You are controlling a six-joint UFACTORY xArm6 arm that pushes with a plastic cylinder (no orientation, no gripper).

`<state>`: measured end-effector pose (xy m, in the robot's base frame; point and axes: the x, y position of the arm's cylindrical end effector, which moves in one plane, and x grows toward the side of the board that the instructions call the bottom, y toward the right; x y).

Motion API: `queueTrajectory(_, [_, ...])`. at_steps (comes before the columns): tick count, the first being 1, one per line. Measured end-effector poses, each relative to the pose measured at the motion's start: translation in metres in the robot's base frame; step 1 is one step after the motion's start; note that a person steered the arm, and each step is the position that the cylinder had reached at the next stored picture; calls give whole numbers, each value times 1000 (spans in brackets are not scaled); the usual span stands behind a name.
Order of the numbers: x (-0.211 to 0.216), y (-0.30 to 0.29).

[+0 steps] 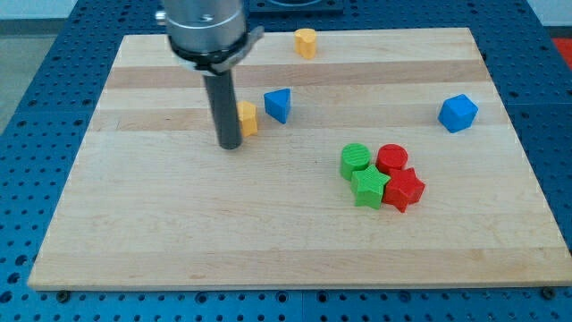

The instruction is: Move the hexagon into the triangle

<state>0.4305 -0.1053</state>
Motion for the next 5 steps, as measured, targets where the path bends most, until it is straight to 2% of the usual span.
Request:
queueTrajectory(1, [-8,-2])
queueTrajectory(3, [-21,37])
queueTrajectory(4, [-12,41])
queueTrajectory(5, [1,82])
